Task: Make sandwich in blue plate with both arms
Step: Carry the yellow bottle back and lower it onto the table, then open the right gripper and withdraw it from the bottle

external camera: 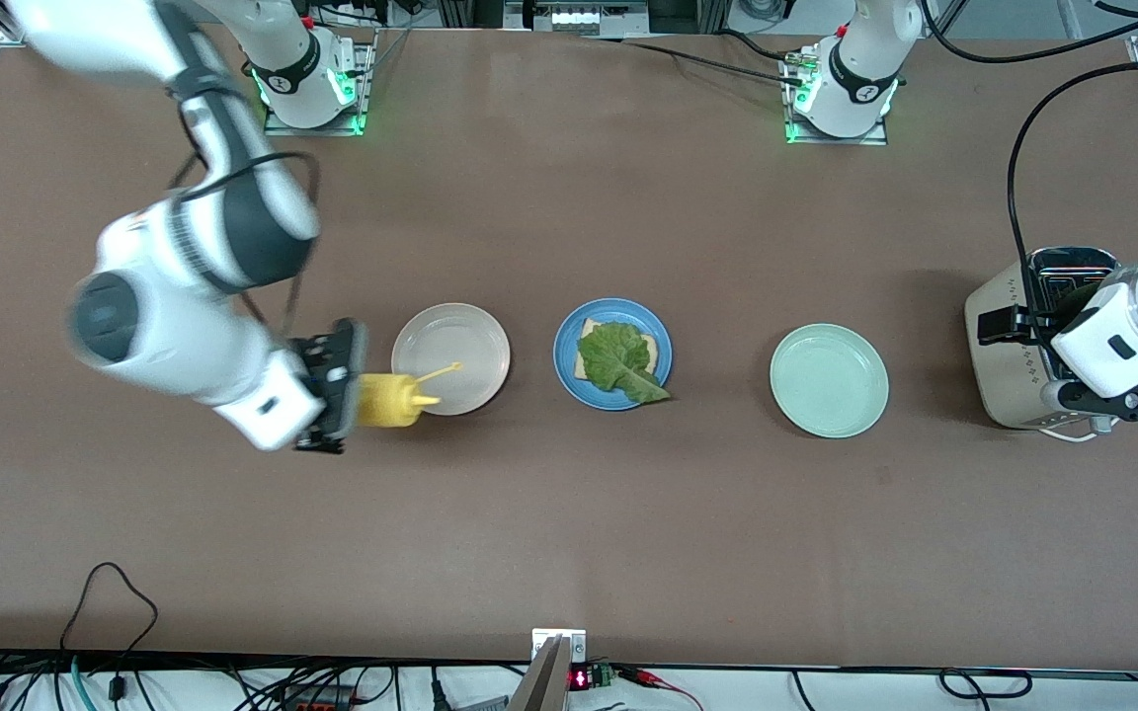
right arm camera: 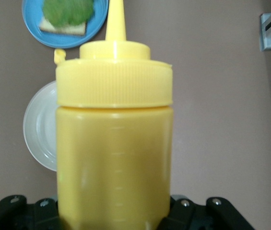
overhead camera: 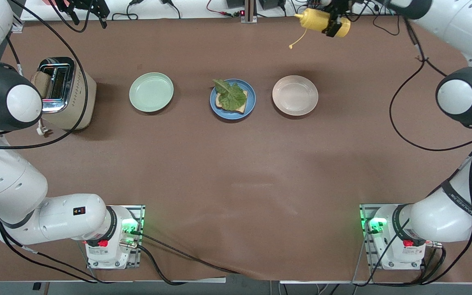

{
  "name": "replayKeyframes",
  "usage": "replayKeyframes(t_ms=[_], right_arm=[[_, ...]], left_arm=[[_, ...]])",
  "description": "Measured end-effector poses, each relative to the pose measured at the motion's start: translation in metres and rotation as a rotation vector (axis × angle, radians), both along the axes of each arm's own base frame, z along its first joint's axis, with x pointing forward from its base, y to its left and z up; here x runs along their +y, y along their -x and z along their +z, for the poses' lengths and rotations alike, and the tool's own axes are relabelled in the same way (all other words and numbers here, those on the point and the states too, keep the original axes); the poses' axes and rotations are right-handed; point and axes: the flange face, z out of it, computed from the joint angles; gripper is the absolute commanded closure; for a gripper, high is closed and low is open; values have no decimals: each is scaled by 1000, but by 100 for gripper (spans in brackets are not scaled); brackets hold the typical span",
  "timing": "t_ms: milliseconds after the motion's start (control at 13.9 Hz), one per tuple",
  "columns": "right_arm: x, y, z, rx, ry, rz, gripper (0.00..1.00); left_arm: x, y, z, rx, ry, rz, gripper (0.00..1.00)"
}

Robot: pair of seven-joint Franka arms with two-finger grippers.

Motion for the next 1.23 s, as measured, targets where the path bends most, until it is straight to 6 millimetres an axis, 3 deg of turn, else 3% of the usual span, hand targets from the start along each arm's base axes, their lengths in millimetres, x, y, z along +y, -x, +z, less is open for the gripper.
replayKeyframes(t_ms=[216,433,577,865,1010,1226], right_arm=[[-62,-10,-4,46,-220,-29,72],[-92,-12,-17,68,-402,-20,71],[-117,-14,-38,75,-527,-3,71],[-187,-10,-107,77,-749,25,71],[-216,-2,-153,65,-859,26,71],[-243,17,-229,63,-1014,9,71]], left_arm=[[0,0,0,0,0,0,0],[0,0,0,0,0,0,0],[0,0,0,0,0,0,0],[0,0,0,0,0,0,0],[1,0,0,0,0,1,0],[2,0,0,0,0,4,0]])
